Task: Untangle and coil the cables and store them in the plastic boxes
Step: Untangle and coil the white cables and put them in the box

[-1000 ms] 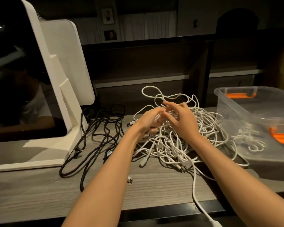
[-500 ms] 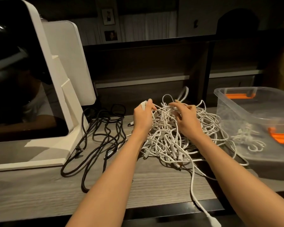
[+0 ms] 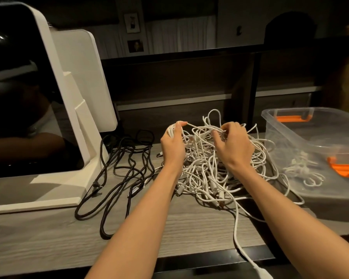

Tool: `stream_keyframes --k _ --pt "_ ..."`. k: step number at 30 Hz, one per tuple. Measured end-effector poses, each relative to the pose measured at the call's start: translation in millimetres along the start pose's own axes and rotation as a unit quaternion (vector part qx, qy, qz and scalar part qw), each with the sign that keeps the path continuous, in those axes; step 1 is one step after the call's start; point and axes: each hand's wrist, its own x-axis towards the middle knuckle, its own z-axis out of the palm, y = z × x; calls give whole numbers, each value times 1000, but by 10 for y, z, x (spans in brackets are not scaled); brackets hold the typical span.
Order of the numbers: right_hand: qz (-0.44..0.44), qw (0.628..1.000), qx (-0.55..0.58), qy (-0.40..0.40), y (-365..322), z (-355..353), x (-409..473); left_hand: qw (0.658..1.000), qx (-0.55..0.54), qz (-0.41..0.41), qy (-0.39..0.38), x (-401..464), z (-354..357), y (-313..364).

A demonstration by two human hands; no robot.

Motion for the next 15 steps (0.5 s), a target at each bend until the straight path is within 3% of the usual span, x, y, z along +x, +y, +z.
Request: stream_keyframes --k 5,10,15 --pt "44 998 39 8 22 -2 -8 1000 23 -8 -6 16 -12 -5" --pt "-51 996 22 -71 87 71 -8 985 155 4 -70 33 30 -68" --pt "-87 987 122 -62 81 63 -33 953 269 -72 -124 46 27 -107"
